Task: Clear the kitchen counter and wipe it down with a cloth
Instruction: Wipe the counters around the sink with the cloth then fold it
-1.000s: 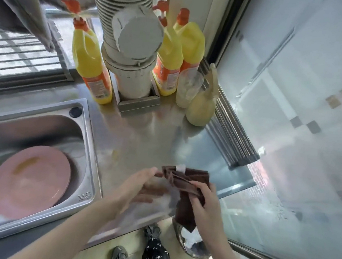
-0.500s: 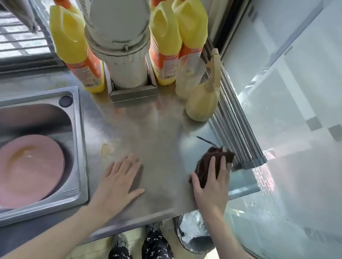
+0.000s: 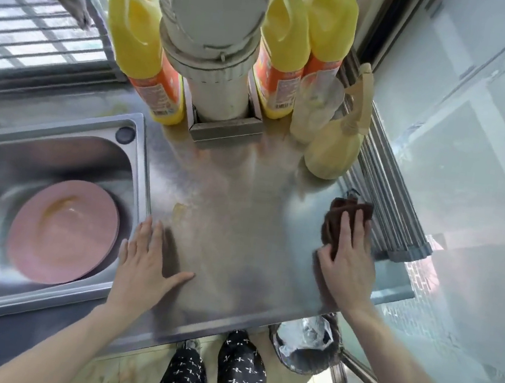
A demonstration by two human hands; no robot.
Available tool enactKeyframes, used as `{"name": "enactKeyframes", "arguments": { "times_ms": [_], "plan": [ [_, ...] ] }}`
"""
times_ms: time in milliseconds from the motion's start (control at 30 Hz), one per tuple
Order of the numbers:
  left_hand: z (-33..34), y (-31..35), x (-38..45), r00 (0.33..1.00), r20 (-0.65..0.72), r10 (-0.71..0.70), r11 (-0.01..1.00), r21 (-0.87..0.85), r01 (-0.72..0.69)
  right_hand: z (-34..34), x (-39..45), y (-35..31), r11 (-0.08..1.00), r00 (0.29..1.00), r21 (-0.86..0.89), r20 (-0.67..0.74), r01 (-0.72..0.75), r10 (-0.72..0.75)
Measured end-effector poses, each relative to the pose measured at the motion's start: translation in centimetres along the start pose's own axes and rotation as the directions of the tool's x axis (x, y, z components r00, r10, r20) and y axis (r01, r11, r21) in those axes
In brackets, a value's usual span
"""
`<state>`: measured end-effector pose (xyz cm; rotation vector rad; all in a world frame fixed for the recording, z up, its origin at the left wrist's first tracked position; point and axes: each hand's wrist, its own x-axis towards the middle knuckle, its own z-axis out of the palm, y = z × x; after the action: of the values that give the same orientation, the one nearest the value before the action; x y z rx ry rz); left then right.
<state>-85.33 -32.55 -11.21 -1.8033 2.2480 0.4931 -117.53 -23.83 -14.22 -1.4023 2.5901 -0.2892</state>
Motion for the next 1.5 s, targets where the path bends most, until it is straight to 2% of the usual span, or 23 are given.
{"name": "enactKeyframes", "arguments": {
  "times_ms": [67,133,233,300,367,433,500,533,567,600,667,733,833,933,1000,1067,1167,1200,1233,1300,1400,1467,1500],
  "plan": [
    [0.0,-0.2,0.0,0.998,0.019,0.054,0.998,0.023,-0.054,1.0,-1.8,-3.1,1.0,0.999,0.014,-0.034,-0.001,0.001],
    [0.0,0.4,-0.1,0.998,0.024,0.063,0.998,-0.008,-0.063,2.4,-5.3,-6.7,0.984,0.985,0.032,-0.006,0.175,-0.174],
    [-0.1,1.4,0.1,1.0,0.017,0.014,0.997,-0.07,-0.013,3.3,-7.9,-8.1,0.81,0.805,0.05,0.093,0.584,-0.586],
    [-0.3,1.4,0.4,0.999,0.013,0.03,0.997,-0.065,-0.029,3.1,-5.0,-6.5,0.729,0.719,0.021,0.146,0.684,-0.68],
    [-0.6,1.1,0.8,0.998,0.019,0.062,0.997,-0.037,-0.062,2.8,-1.3,-5.3,0.791,0.786,-0.014,0.117,0.612,-0.607],
    [-1.0,0.9,1.3,0.998,0.02,0.065,0.998,-0.025,-0.064,2.4,1.4,-5.8,0.917,0.916,-0.005,0.061,0.399,-0.398],
    [-1.5,0.8,1.8,0.999,0.019,0.033,0.999,-0.034,-0.033,3.0,0.8,-8.7,0.983,0.984,0.047,0.007,0.18,-0.181],
    [-1.6,0.7,2.0,1.0,0.022,0.009,0.999,-0.043,-0.008,3.5,-0.6,-10.4,0.987,0.988,0.056,-0.009,0.154,-0.154],
    [-1.7,0.4,2.2,1.0,0.026,-0.014,0.999,-0.052,0.015,4.1,-2.3,-12.0,0.973,0.975,0.052,-0.01,0.224,-0.223],
    [-1.8,0.2,2.3,0.999,0.035,-0.029,0.998,-0.054,0.031,4.6,-4.1,-13.0,0.933,0.933,0.041,0.019,0.359,-0.36],
    [-1.8,-0.4,2.5,0.996,0.078,-0.041,0.998,-0.037,0.044,5.0,-6.1,-13.2,0.783,0.776,0.04,0.115,0.621,-0.621],
    [-1.7,-0.9,2.7,0.993,0.114,-0.039,0.999,-0.016,0.042,4.7,-4.2,-12.0,0.706,0.692,0.046,0.161,0.707,-0.704],
    [-1.9,-0.8,2.8,0.994,0.109,-0.017,1.0,-0.012,0.018,4.3,2.0,-10.8,0.814,0.811,-0.023,0.109,0.581,-0.575],
    [-1.8,-0.8,2.9,0.995,0.098,-0.011,0.999,-0.029,0.014,3.8,7.2,-12.0,0.945,0.945,-0.02,0.035,0.327,-0.326],
    [-1.6,-0.9,2.9,0.995,0.1,-0.002,0.999,-0.053,0.008,4.2,7.4,-14.4,0.987,0.987,0.024,0.029,0.157,-0.158],
    [-1.4,-1.2,2.8,0.995,0.104,0.008,0.996,-0.086,0.001,5.1,4.4,-16.7,0.974,0.974,0.022,0.033,0.225,-0.226],
    [-1.5,-1.3,2.7,0.994,0.105,0.019,0.994,-0.113,-0.007,5.4,-0.5,-17.2,0.795,0.78,0.047,0.165,0.605,-0.603],
    [-1.4,-1.3,2.7,0.995,0.101,0.019,0.993,-0.118,-0.006,5.0,-0.3,-16.3,0.743,0.722,0.054,0.199,0.667,-0.663],
    [-1.4,-1.4,2.8,0.995,0.098,0.017,0.992,-0.125,-0.005,4.6,0.8,-15.3,0.731,0.709,0.05,0.211,0.68,-0.673],
    [-1.3,-1.4,2.9,0.995,0.094,0.018,0.991,-0.137,-0.004,4.0,4.1,-13.0,0.809,0.802,-0.022,0.148,0.588,-0.579],
    [-1.0,-1.6,3.0,0.995,0.098,0.019,0.989,-0.146,-0.005,3.1,8.9,-11.7,0.957,0.955,-0.044,0.083,0.288,-0.284],
    [-0.8,-1.6,3.1,0.995,0.097,0.028,0.988,-0.151,-0.013,3.5,9.4,-13.4,0.988,0.987,-0.001,0.034,0.157,-0.157],
    [-0.8,-1.6,3.1,0.995,0.096,0.033,0.988,-0.155,-0.018,4.0,8.6,-14.8,0.987,0.987,0.011,0.013,0.162,-0.163]
  ]
}}
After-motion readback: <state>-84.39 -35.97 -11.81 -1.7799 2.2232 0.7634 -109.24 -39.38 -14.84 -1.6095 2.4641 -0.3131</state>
